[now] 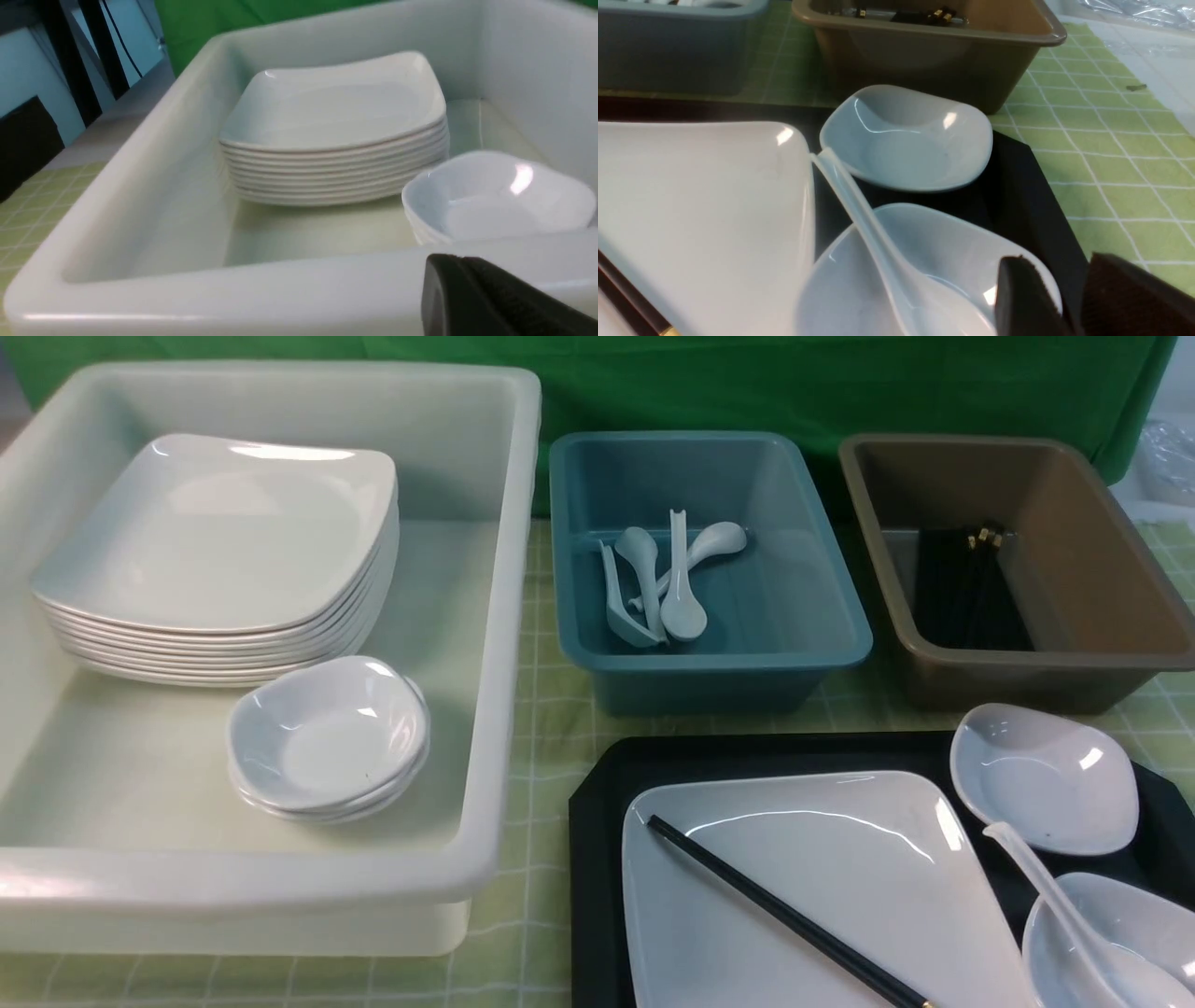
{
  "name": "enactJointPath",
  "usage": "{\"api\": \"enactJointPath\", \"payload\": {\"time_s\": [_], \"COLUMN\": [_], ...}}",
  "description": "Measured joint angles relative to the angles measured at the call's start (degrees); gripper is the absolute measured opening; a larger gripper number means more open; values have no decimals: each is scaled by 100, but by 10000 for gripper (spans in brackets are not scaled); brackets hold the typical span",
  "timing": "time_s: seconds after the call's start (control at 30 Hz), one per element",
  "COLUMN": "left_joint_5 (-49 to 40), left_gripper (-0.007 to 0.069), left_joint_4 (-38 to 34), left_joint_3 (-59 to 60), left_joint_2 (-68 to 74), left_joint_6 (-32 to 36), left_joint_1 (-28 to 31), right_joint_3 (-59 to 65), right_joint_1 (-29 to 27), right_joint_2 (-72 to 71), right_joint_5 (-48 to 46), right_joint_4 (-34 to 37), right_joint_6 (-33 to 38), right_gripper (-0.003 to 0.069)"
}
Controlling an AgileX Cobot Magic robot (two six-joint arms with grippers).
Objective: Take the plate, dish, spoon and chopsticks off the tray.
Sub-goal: Use the right arm to grab a soup spoon from the plate
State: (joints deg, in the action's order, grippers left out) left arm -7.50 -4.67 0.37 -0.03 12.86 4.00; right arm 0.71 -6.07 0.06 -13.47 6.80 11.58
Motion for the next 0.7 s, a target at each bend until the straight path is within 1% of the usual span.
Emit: {"api": "enactJointPath", "payload": {"time_s": [0.1,0.17,0.2,0.23,0.27,0.3,0.4,0.43,0.5,0.53,0.57,0.6,0.63,0.67,0.7], "left_joint_5": [662,1121,1121,1487,1737,1936,2153,2264,2470,2493,2699,2885,2923,3254,3698], "left_gripper": [20,20,20,20,20,20,20,20,20,20,20,20,20,20,20], "left_joint_4": [-587,-1182,-1182,-1638,-1827,-1897,-1827,-1683,-1497,-1470,-1400,-1383,-1383,-1349,-1229], "left_joint_3": [0,0,0,0,0,0,0,0,0,0,0,0,0,0,0], "left_joint_2": [0,0,0,0,0,0,0,0,0,0,0,-4,-4,-4,-4], "left_joint_6": [-274,-774,-774,-1354,-1729,-1959,-2143,-2209,-2291,-2330,-2609,-3088,-3158,-3575,-3836], "left_joint_1": [0,0,0,0,0,0,0,0,0,0,0,0,0,0,0], "right_joint_3": [0,0,0,0,0,0,0,0,0,0,0,0,0,0,0], "right_joint_1": [0,0,0,0,0,0,0,0,0,0,0,0,0,0,0], "right_joint_2": [0,0,0,0,0,0,0,0,0,0,0,0,0,0,0], "right_joint_5": [0,0,0,0,6,13,23,58,302,388,782,1075,1120,1438,1604], "right_joint_4": [0,0,0,0,0,0,0,76,473,602,1258,1729,1791,2100,2203], "right_joint_6": [0,0,0,0,0,0,0,-44,-444,-511,-1236,-2059,-2059,-2966,-3461], "right_gripper": [240,240,240,240,240,240,240,240,240,240,240,240,240,240,240]}}
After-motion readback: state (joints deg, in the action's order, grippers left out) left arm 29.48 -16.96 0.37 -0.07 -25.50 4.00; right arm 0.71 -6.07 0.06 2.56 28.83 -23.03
